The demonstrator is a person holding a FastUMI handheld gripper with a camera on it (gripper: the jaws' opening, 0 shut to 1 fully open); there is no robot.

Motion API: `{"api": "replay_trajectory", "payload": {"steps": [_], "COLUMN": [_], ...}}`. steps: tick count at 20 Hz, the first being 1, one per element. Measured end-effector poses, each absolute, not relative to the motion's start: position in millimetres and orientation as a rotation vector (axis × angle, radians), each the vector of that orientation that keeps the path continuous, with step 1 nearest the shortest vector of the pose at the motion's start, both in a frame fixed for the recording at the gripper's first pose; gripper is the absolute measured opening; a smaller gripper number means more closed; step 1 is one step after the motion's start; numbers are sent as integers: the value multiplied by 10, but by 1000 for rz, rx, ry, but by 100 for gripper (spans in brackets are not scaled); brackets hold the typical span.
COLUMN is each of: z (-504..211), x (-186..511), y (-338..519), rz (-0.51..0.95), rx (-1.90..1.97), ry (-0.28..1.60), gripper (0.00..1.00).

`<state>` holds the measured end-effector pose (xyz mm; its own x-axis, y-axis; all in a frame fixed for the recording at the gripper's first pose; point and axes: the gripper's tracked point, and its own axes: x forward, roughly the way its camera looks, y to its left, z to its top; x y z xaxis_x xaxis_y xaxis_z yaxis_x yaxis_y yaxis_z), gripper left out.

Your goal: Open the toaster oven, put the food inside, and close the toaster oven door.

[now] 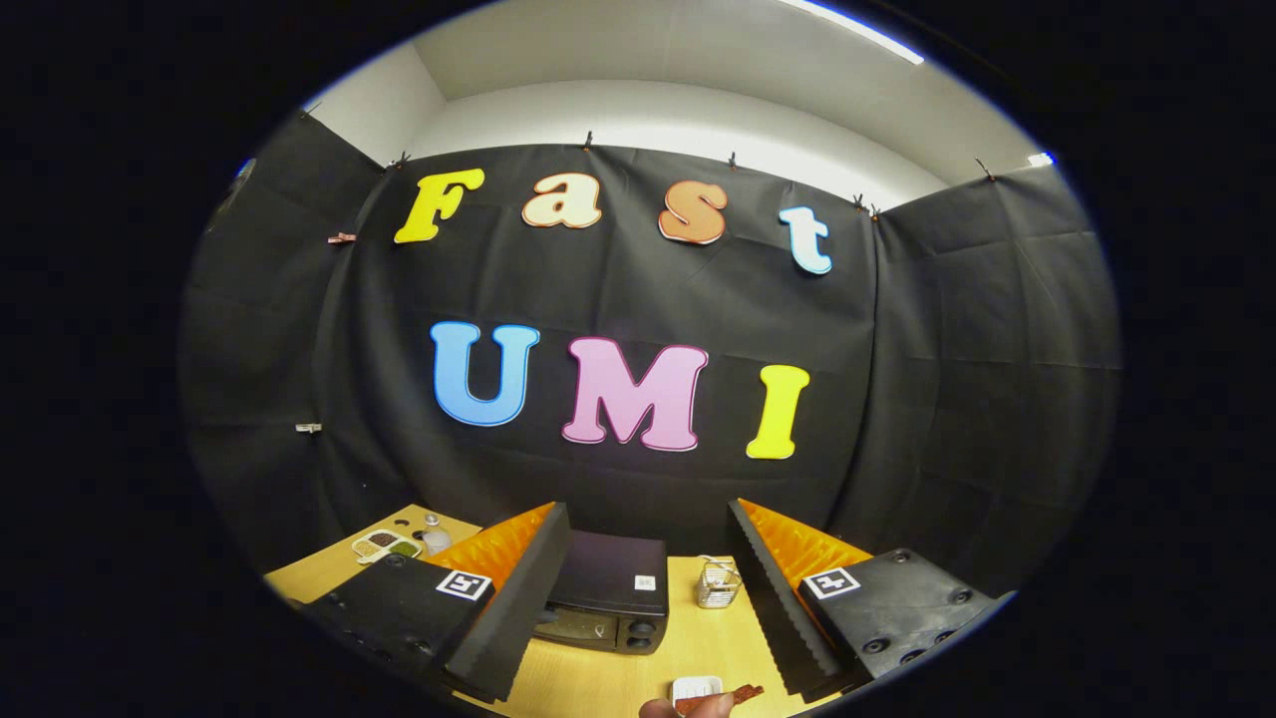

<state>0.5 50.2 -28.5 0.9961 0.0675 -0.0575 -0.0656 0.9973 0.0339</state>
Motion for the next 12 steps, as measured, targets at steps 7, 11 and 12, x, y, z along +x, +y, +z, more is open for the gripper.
{"api": "replay_trajectory", "payload": {"steps": [7,11,12], "z": [-1039,-1754,-1946], "x": [371,624,678], "y": [1288,1582,1648], "rz": [147,129,123], "rx": [68,112,112], "ry": [165,287,323], "gripper": [97,97,97]}}
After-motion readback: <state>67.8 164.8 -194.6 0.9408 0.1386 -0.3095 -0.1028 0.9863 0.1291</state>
